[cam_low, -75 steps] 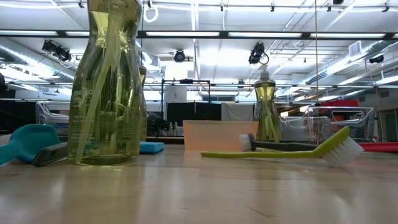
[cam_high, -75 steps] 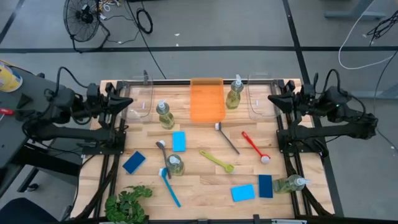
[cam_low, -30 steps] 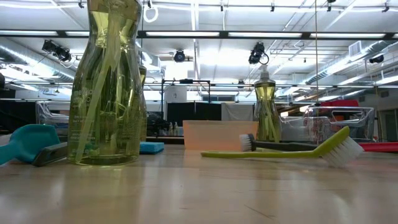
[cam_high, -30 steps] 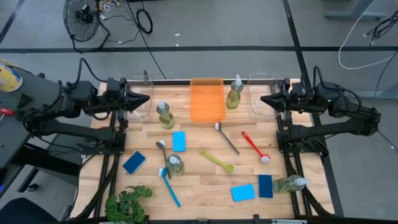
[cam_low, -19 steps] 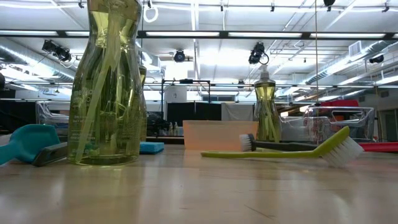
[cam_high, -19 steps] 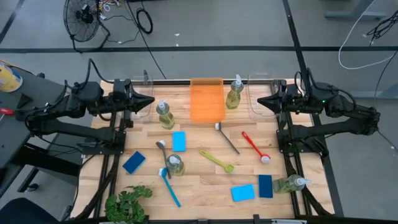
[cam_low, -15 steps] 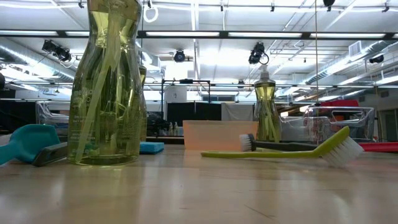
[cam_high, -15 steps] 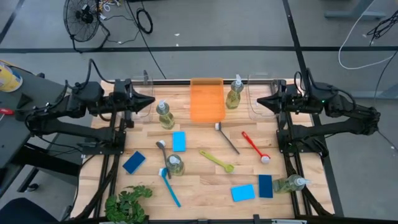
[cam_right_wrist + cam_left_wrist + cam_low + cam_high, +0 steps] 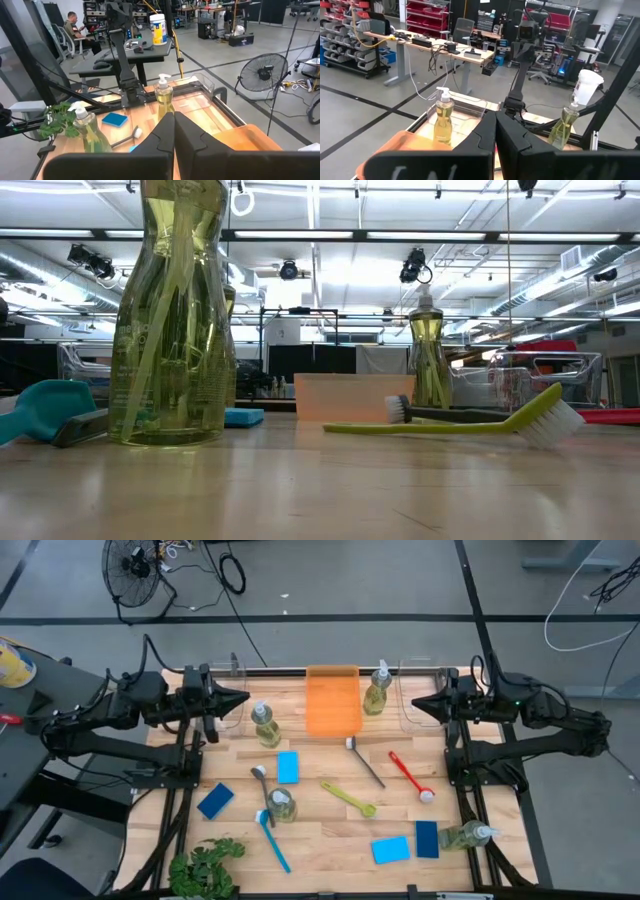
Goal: Pick & Place Kitchen Sink Supplies
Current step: Put the yellow dish soap into the right transparent bin
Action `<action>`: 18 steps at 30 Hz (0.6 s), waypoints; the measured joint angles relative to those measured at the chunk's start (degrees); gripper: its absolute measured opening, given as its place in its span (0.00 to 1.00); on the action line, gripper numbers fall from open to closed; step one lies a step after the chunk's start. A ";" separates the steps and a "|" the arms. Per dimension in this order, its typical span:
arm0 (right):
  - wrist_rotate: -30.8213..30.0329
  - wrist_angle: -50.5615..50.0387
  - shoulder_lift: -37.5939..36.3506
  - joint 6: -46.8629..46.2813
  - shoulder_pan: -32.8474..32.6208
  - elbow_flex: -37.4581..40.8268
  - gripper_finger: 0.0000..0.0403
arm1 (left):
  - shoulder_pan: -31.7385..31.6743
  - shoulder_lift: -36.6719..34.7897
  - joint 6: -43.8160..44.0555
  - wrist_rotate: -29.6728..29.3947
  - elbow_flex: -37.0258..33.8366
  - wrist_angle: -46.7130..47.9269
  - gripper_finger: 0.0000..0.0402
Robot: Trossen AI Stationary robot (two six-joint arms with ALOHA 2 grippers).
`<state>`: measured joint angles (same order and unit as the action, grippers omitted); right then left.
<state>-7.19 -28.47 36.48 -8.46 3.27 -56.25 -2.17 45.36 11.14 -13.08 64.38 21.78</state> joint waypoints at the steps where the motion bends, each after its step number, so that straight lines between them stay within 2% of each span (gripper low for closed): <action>1: -1.01 0.00 0.20 0.06 0.00 0.00 0.02 | 0.00 0.00 0.00 0.00 0.00 0.00 0.03; 9: -17.24 -3.13 2.41 0.73 0.02 0.02 0.03 | 0.00 0.02 0.00 -0.77 0.00 0.00 0.03; 14: -19.52 -3.24 3.80 2.37 0.36 0.02 0.09 | 0.00 0.02 0.00 -2.54 0.00 0.00 0.03; 18: -20.36 -4.84 5.60 3.14 1.96 0.02 0.20 | 0.00 0.02 0.00 -4.15 0.00 0.00 0.03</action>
<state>-27.55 -33.31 42.08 -5.32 5.23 -56.23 -2.17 45.39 11.14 -17.23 64.38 21.78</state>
